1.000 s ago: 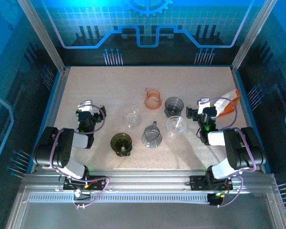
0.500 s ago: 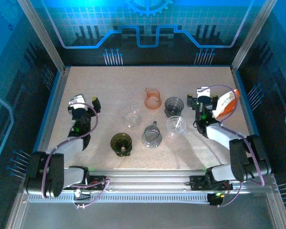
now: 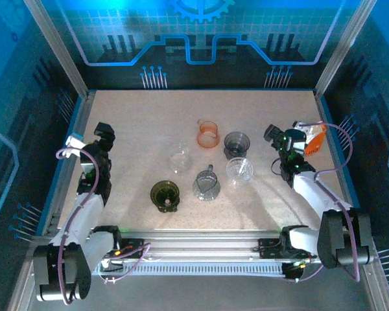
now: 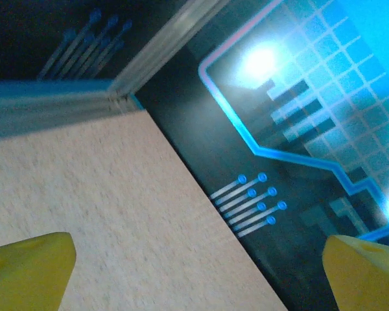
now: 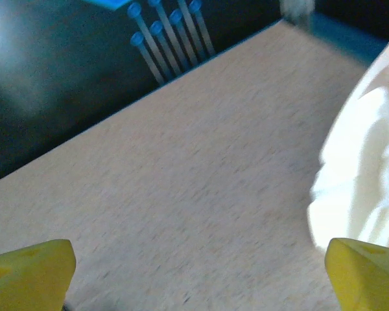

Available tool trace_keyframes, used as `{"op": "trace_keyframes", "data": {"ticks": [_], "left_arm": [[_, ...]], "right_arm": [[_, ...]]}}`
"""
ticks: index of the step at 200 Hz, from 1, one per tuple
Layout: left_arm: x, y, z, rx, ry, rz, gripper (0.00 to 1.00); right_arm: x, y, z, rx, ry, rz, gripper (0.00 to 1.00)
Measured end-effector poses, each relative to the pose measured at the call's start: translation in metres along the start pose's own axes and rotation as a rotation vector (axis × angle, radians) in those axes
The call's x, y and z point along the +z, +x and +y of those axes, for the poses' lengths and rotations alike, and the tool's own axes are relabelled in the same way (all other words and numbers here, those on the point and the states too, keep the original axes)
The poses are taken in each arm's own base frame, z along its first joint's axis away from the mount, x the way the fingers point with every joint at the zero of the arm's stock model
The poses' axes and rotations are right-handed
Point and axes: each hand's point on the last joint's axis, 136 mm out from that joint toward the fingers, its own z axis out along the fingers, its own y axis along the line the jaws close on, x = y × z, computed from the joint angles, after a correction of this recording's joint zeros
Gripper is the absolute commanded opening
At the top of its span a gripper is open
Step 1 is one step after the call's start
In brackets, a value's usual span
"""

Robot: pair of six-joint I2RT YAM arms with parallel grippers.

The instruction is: Place the coffee filter in the dripper

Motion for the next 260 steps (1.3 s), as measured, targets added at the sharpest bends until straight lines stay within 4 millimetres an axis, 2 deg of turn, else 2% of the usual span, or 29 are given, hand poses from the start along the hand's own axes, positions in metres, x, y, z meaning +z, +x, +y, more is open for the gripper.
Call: {"op": "trace_keyframes", "data": {"ticks": [19, 37, 62, 84, 101, 117, 129, 159, 181, 219, 260], "left_arm": [[-0.001, 0.014, -0.005, -0.057, 0.033, 0.081, 0.99], [-0.003, 0.029, -0.015, -0.080, 0.076, 0.178, 0.99], [-0.006, 0.050, -0.047, -0.067, 0.132, 0.339, 0.99], [-0.024, 0.089, -0.088, 0.005, 0.217, 0.518, 0.95], [-0.047, 0.123, -0.102, 0.066, 0.264, 0.650, 0.86], [-0.063, 0.146, -0.095, 0.113, 0.252, 0.749, 0.80], [-0.069, 0.156, -0.085, 0.134, 0.222, 0.803, 0.79], [-0.080, 0.170, -0.066, 0.150, 0.164, 0.890, 0.81], [-0.088, 0.179, -0.053, 0.156, 0.136, 0.936, 0.83], [-0.096, 0.182, -0.043, 0.161, 0.110, 0.965, 0.85], [-0.100, 0.182, -0.041, 0.161, 0.100, 0.973, 0.86]], "right_arm": [[-0.001, 0.014, 0.014, -0.006, -0.069, 0.097, 1.00], [-0.002, 0.018, 0.029, -0.019, -0.125, 0.165, 1.00], [-0.009, 0.028, 0.049, -0.059, -0.187, 0.240, 1.00], [-0.014, 0.048, 0.063, -0.117, -0.215, 0.323, 1.00], [-0.012, 0.059, 0.073, -0.164, -0.220, 0.381, 0.99], [-0.006, 0.065, 0.081, -0.199, -0.213, 0.425, 0.89], [0.001, 0.068, 0.086, -0.220, -0.207, 0.450, 0.81], [0.021, 0.086, 0.083, -0.255, -0.169, 0.527, 0.66], [0.032, 0.104, 0.077, -0.259, -0.137, 0.589, 0.60], [0.041, 0.123, 0.069, -0.258, -0.096, 0.654, 0.40], [0.041, 0.124, 0.068, -0.253, -0.094, 0.658, 0.09]]}}
